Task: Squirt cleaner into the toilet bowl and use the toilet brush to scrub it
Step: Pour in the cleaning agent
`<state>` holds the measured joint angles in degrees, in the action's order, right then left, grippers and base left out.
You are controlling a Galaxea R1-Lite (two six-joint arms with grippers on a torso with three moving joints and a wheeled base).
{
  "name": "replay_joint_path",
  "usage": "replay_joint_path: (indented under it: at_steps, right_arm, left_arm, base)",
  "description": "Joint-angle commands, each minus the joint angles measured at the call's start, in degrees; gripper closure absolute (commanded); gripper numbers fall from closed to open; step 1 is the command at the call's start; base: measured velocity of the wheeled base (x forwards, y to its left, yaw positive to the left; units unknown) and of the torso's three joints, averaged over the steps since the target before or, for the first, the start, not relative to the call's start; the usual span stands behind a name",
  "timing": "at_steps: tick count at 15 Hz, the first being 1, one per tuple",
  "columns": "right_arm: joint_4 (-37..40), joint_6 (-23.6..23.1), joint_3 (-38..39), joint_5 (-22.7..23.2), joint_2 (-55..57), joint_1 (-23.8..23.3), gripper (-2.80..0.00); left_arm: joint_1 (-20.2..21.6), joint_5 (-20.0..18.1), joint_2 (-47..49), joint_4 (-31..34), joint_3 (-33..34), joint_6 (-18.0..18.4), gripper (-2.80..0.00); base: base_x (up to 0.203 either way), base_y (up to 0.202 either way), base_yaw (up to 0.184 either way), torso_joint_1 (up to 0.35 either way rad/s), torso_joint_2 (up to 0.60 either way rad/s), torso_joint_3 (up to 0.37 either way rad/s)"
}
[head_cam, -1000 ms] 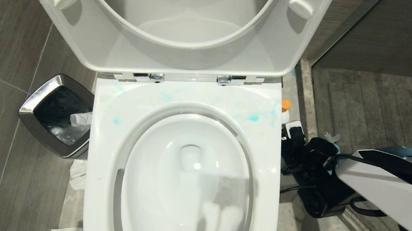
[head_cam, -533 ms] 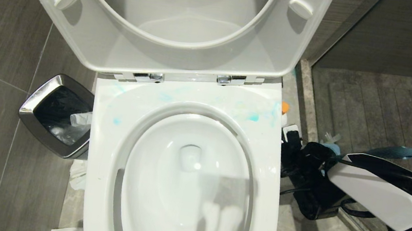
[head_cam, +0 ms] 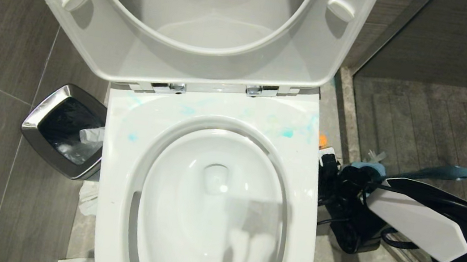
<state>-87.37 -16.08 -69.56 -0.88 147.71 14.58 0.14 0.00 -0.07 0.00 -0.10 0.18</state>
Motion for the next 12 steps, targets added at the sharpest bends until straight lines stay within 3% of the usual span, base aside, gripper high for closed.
replay_joint_path:
  at_steps: [1,7,12]
  right_arm:
    - [-0.3,-0.1,2.0,-0.1,0.1,0.2,-2.8]
    - [-0.3,0.2,10.7,0.0,-1.5,0.6,-2.8]
    - [-0.3,-0.4,3.5,0.8,1.7,-1.4,-2.8]
  left_arm:
    - [0.0,0.0,0.1,0.0,0.0,0.0,0.0]
    - [0.0,0.0,0.1,0.0,0.0,0.0,0.0]
    - [0.0,0.0,0.1,0.0,0.0,0.0,0.0]
  base:
    - [0.0,0.0,0.0,0.0,0.0,0.0]
    - [0.0,0.0,0.0,0.0,0.0,0.0]
    - [0.0,0.0,0.0,0.0,0.0,0.0]
